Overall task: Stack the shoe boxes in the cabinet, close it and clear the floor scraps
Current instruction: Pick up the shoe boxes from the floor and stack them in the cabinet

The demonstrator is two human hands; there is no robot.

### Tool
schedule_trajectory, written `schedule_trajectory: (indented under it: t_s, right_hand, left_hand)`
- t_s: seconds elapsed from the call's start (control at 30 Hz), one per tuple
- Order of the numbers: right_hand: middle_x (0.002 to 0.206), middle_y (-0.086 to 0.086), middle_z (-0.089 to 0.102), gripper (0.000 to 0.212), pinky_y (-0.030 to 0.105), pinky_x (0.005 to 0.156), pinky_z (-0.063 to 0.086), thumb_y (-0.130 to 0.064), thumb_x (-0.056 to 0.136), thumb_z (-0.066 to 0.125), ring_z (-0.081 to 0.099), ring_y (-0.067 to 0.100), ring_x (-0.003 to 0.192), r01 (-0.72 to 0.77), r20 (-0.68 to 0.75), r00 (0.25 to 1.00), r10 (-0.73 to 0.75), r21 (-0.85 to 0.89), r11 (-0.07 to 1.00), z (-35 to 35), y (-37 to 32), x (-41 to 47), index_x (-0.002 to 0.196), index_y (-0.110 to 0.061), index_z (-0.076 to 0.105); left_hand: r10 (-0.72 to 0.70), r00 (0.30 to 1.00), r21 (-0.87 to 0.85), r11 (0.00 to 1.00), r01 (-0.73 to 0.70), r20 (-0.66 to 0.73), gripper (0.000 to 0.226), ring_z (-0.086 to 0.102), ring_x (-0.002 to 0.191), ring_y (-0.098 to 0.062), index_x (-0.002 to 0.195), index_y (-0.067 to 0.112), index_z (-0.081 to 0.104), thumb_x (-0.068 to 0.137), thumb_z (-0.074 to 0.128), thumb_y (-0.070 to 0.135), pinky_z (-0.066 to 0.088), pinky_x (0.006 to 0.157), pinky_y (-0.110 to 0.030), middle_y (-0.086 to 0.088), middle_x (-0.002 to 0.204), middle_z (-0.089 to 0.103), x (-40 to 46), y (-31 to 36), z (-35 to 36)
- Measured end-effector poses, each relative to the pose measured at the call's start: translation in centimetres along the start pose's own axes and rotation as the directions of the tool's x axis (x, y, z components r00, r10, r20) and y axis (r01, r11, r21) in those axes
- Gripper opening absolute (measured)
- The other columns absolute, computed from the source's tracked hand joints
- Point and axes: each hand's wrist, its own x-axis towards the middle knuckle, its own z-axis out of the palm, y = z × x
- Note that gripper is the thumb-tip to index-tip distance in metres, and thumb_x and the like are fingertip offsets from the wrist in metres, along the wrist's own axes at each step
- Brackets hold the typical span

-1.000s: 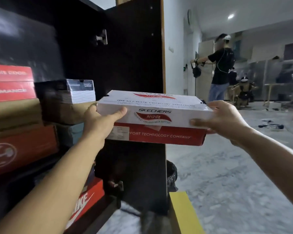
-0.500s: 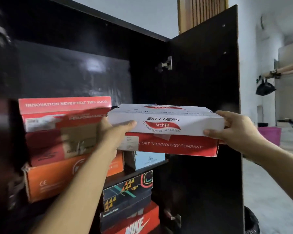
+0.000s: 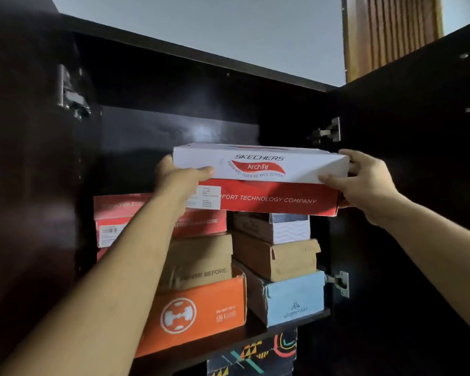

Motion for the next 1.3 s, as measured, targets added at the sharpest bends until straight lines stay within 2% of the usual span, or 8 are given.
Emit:
schedule_trajectory:
  t_s: [0.13,0.37,0.63,0.73,0.83,1.0,1.13,1.3]
  right_hand:
    - [0.112,0.001,0.058,0.072,0.049,0.07,0.06,-0.012,0.077,0.08,0.065,0.027,0.098,0.041,0.017,0.999,-0.041,0.03,0.999,3.7,-1.1,3.9,0.14,-0.016,0.046]
    - [0.111,0.008,0.063,0.048,0.046,0.083,0.058,-0.009,0.077,0.077,0.064,0.027,0.099,0.056,0.041,0.998,-0.056,0.02,0.998,11.5,-1.9,8.4,0.12,-0.01,0.055]
    - [0.101,0.003,0.067,0.032,0.034,0.082,0.055,-0.002,0.081,0.06,0.064,0.026,0.098,0.069,0.119,0.991,-0.061,-0.058,0.996,19.1,-0.9,8.6,0.105,-0.024,0.062]
    - [0.105,0.003,0.067,0.039,0.031,0.08,0.05,-0.012,0.083,0.063,0.062,0.027,0.102,0.115,0.12,0.988,-0.1,-0.126,0.985,20.8,-0.5,8.2,0.118,-0.026,0.056]
    - [0.116,0.013,0.059,0.052,0.036,0.082,0.046,-0.016,0.085,0.069,0.058,0.033,0.106,0.067,0.099,0.994,-0.051,-0.162,0.984,22.0,-0.3,7.6,0.126,-0.013,0.037]
    - [0.12,0.011,0.06,0.045,0.039,0.095,0.048,-0.011,0.084,0.068,0.057,0.029,0.109,0.194,0.231,0.964,-0.134,-0.26,0.946,23.5,2.0,6.4,0.124,-0.012,0.048]
    - [0.126,0.005,0.056,0.059,0.034,0.094,0.049,-0.006,0.079,0.064,0.058,0.027,0.107,0.301,0.367,0.912,-0.182,-0.298,0.906,24.2,3.4,5.9,0.134,-0.023,0.048]
    - [0.148,0.013,0.032,0.085,0.028,0.081,0.047,-0.005,0.084,0.056,0.054,0.032,0.113,0.305,0.509,0.858,-0.071,-0.393,0.868,24.7,3.7,5.6,0.154,-0.029,0.014]
  left_hand:
    - [0.054,0.996,0.048,0.998,-0.05,-0.073,0.057,0.068,0.087,-0.019,0.122,0.011,0.051,0.073,0.081,0.005,0.055,0.061,-0.03,-0.003,0.111,0.066,2.9,1.5,-1.4]
    - [0.08,0.977,0.062,0.996,-0.069,-0.195,0.052,0.062,0.075,-0.013,0.121,0.011,0.047,0.079,0.076,0.002,0.048,0.052,-0.027,-0.002,0.107,0.063,7.4,2.6,-4.2]
    - [0.144,0.901,0.282,0.959,-0.026,-0.41,0.055,0.063,0.106,-0.031,0.117,0.01,0.048,0.073,0.08,0.008,0.054,0.091,-0.045,-0.012,0.122,0.062,11.3,-0.2,-8.3]
    - [0.343,0.835,0.53,0.845,-0.075,-0.43,0.069,0.045,0.128,-0.037,0.136,0.006,0.04,0.077,0.076,0.01,0.038,0.108,-0.042,-0.018,0.141,0.045,11.0,-2.1,-8.6]
    - [0.542,0.79,0.804,0.584,-0.11,-0.286,0.079,0.018,0.142,-0.039,0.15,0.013,0.023,0.084,0.065,0.006,0.02,0.115,-0.046,-0.015,0.159,0.012,9.5,-4.2,-7.8]
    - [0.473,0.881,0.978,0.188,-0.094,-0.006,0.084,-0.014,0.148,-0.035,0.155,0.02,0.004,0.09,0.057,0.017,0.004,0.116,-0.059,-0.011,0.162,-0.015,8.9,-7.0,-8.3]
    - [0.356,0.933,0.978,0.167,-0.121,0.054,0.086,-0.014,0.149,-0.03,0.155,0.022,0.003,0.09,0.058,0.02,0.009,0.116,-0.061,-0.007,0.161,-0.022,8.4,-8.3,-9.1]
    - [0.272,0.961,0.986,0.133,-0.098,0.058,0.089,-0.014,0.149,-0.031,0.155,0.02,0.005,0.089,0.058,0.046,0.006,0.116,-0.062,-0.007,0.162,-0.015,7.7,-9.9,-9.6]
